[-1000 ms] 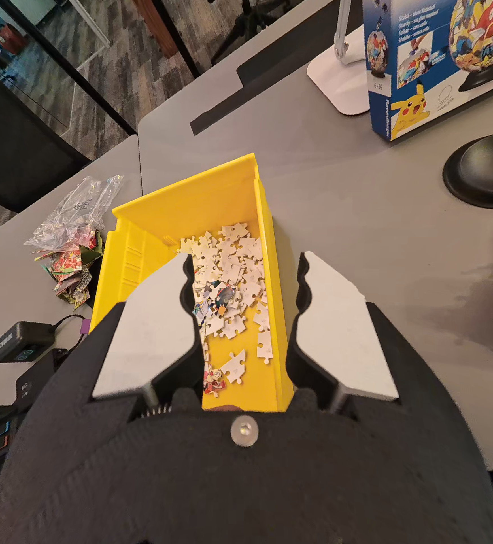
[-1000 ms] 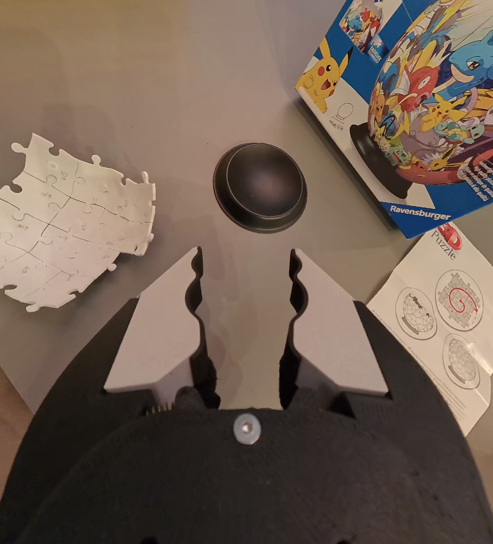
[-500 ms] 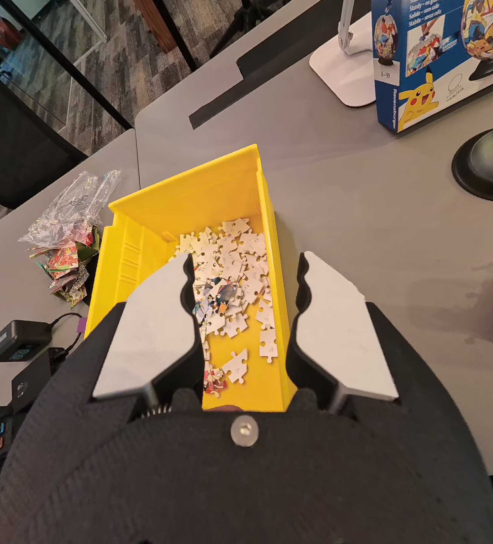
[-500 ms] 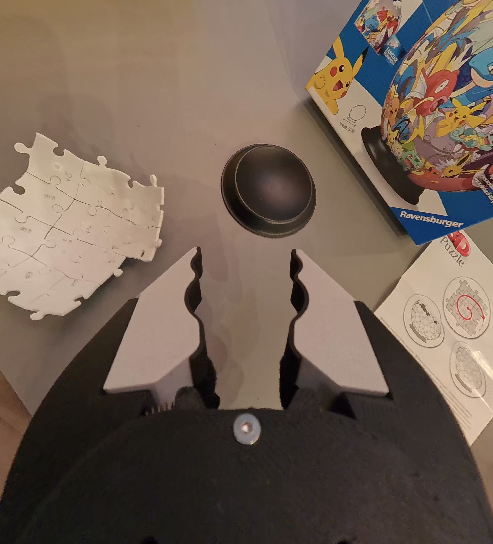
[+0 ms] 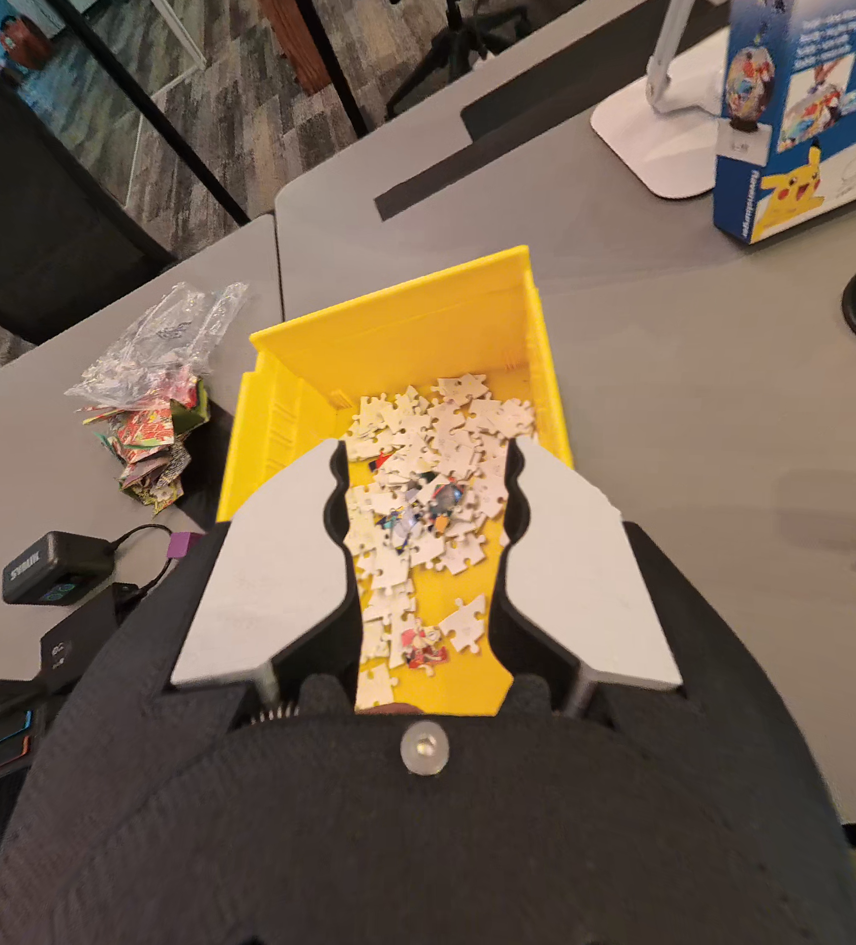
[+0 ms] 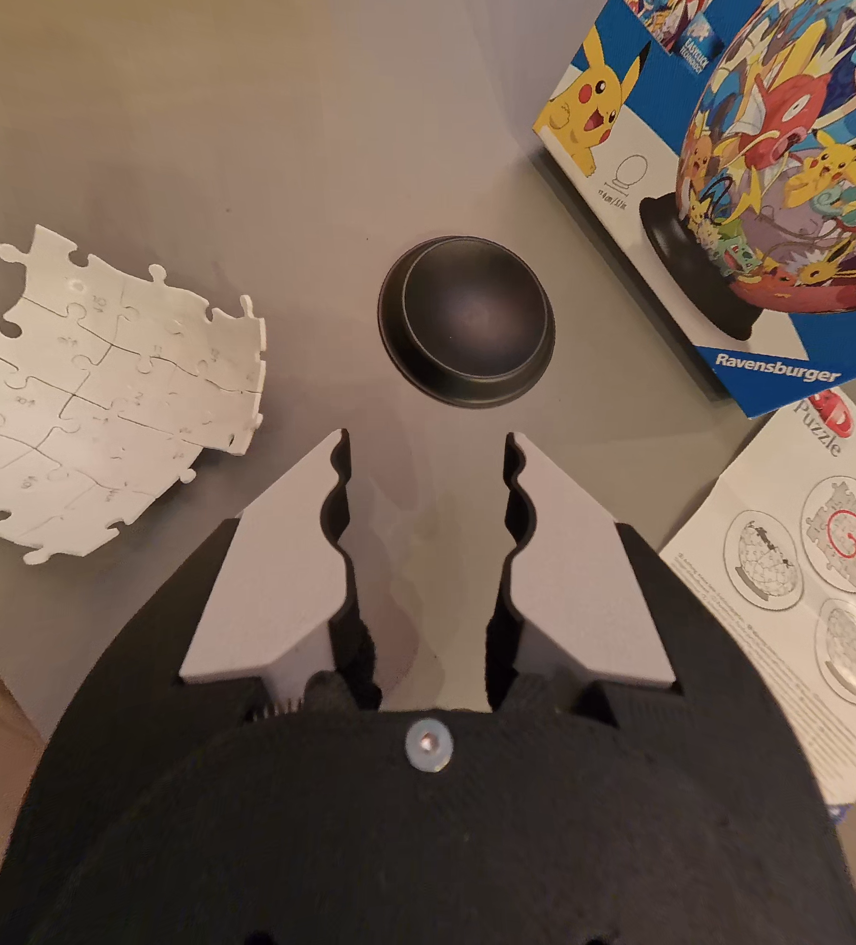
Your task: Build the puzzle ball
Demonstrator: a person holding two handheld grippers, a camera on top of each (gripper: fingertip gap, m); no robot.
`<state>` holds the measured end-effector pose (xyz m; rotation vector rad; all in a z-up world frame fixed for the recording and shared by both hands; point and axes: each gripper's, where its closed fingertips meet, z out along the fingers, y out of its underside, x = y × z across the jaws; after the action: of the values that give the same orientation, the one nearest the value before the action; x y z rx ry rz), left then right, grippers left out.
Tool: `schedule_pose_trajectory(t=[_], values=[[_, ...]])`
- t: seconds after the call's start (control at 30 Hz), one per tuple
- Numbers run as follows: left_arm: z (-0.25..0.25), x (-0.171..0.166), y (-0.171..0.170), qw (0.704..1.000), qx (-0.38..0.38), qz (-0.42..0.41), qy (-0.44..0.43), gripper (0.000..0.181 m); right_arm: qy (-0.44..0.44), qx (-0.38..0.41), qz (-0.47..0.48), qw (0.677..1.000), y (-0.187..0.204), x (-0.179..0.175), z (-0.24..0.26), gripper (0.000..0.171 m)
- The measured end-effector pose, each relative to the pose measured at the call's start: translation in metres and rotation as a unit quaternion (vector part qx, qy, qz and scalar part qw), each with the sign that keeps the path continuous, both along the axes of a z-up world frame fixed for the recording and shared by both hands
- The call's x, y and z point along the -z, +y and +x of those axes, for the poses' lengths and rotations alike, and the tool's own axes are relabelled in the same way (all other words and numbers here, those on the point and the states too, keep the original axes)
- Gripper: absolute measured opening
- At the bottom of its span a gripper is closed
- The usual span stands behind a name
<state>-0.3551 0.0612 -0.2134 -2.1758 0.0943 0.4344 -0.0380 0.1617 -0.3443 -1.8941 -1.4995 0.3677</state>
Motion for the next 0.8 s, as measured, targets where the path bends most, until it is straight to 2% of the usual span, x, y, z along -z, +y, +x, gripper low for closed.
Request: schedule_pose_trajectory(t=[0.17,0.4,0.5,0.8], values=[[-0.042,-0.002,-0.022,0.999,-0.022,-0.007,-0.034,0.058,0.004,-0.005,-0.024,1.0,-0.001,0.004,-0.002,0.058],[-0.067,0.023,-0.032,0.998,-0.033,-0.044,-0.044,0.055,-0.006,-0.002,-0.045,0.999,0.003,0.018,-0.003,0.058],[-0.071,0.031,-0.032,0.997,-0.017,-0.052,-0.059,0.046,0.003,-0.003,-0.055,0.998,0.005,0.021,-0.005,0.058],[-0.071,0.065,-0.038,0.986,0.067,-0.141,-0.064,0.037,0.042,-0.015,-0.096,0.994,0.007,0.029,-0.017,0.058]])
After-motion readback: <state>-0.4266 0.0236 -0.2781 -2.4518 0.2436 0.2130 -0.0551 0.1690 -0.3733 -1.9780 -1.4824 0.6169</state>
